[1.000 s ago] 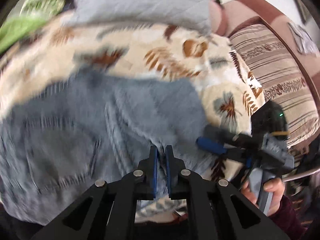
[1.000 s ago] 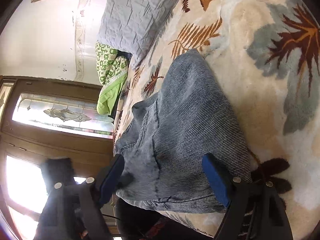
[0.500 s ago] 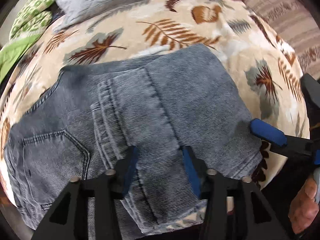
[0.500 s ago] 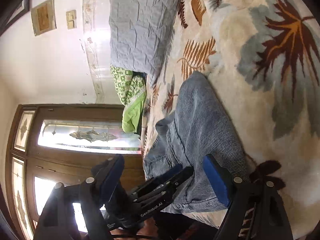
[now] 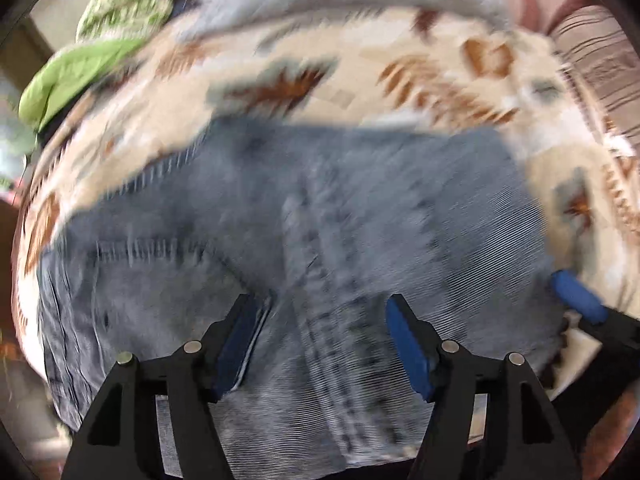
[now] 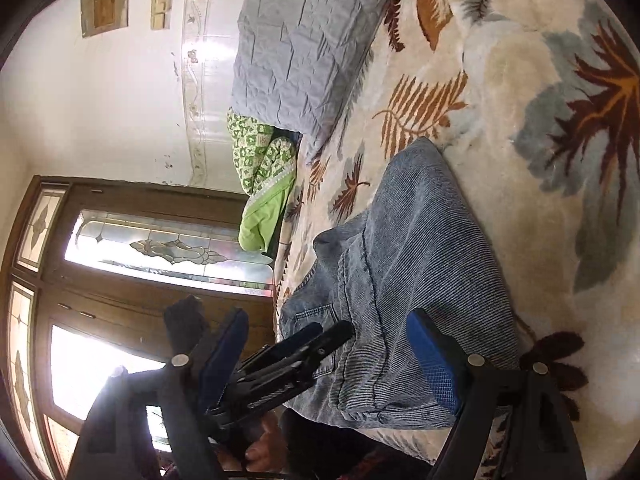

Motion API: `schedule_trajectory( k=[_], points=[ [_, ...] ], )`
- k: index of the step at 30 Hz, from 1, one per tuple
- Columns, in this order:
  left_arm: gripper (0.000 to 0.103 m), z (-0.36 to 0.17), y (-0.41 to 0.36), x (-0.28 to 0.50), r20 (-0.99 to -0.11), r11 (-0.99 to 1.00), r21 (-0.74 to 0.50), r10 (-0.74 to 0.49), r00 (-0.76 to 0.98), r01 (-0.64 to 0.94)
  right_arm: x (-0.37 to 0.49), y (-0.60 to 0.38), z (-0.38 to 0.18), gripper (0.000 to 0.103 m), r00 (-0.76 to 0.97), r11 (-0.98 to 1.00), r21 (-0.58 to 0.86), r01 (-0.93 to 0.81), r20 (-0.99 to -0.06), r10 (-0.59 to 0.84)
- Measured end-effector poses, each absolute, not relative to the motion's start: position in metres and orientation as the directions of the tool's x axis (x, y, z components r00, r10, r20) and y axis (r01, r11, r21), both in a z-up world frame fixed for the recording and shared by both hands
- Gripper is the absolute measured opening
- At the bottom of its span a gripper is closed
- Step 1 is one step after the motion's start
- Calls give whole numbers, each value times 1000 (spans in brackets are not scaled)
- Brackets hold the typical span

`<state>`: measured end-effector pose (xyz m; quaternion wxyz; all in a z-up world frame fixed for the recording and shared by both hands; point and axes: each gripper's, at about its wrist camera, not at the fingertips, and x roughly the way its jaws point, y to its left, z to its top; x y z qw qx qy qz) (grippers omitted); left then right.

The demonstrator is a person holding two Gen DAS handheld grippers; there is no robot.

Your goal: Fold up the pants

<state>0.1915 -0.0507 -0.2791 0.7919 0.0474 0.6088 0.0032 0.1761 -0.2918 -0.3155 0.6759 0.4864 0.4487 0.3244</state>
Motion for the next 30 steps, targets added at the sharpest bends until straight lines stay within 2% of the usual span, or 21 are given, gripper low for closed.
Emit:
schedule_trajectory(
  k=[3, 4, 7, 13, 19, 23, 30],
  points=[
    [94, -287, -38, 191, -960, 997, 73, 74, 271, -14, 179, -283, -325, 84, 340, 413, 910, 32, -398, 852],
    [97, -290, -36, 192, -961, 997, 69, 72, 266, -19, 182, -274, -331, 83, 309, 464, 885, 46, -455, 835],
    [101, -292, -30, 195, -968, 999, 39, 44, 248, -28, 182, -269, -329, 83, 306, 502, 865, 16, -482, 821],
    [103, -294, -26, 195, -966, 999, 31, 34, 257, -15, 183, -274, -335, 83, 309, 465, 885, 31, -451, 837],
    [103, -288, -15, 187, -976, 1000, -16, -14, 217, -5, 183, -272, -334, 83, 313, 491, 871, 0, -466, 828],
    [103, -275, 8, 179, -968, 996, -62, -43, 249, -69, 181, -269, -332, 83, 320, 504, 863, -16, -473, 821],
    [103, -245, 68, 168, -950, 978, -67, -2, 312, -196, 176, -267, -330, 83, 334, 526, 849, -40, -485, 808]
  ],
)
